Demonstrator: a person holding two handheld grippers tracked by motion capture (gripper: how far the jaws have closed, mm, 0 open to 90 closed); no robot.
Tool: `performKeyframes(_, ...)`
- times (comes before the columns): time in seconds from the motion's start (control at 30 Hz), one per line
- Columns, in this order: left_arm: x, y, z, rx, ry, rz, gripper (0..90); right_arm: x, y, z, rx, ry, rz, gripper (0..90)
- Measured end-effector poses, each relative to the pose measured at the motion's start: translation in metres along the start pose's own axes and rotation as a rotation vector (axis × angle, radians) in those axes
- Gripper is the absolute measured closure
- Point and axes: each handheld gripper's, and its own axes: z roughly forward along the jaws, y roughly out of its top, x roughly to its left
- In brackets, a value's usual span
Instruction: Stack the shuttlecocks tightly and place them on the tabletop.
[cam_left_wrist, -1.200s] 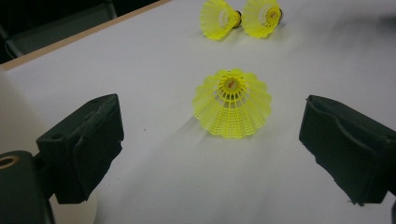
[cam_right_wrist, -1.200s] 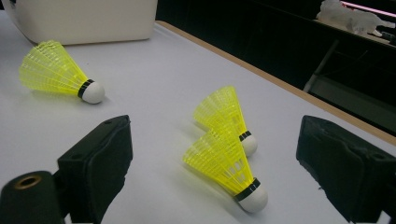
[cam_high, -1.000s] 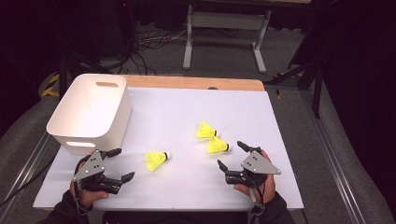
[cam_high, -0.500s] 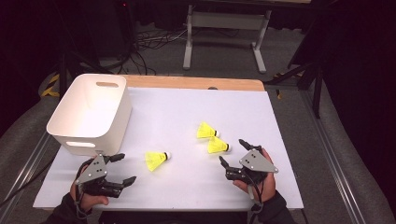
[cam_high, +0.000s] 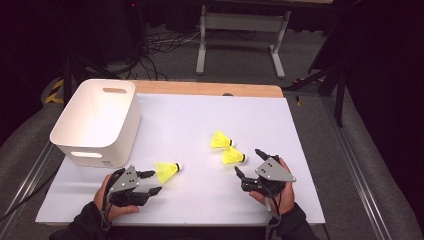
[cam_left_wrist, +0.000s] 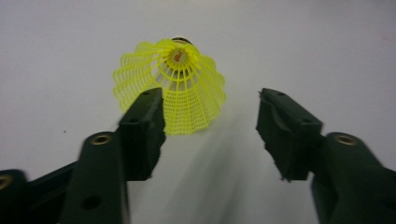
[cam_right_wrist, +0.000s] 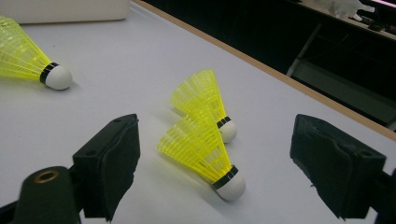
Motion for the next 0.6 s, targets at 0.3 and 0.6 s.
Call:
performKeyframes(0.3, 0.002, 0.009, 0.016, 0.045, -0.006, -0.014, 74.8, -0.001, -0.002, 0.0, 0.012, -0.001, 0.007, 17.0)
performKeyframes(0.6, 0.007, 0.016, 0.019, 0.031, 0.021, -0.007, 88.4, -0.003, -0.003, -0.001, 0.015, -0.006, 0.004, 17.1)
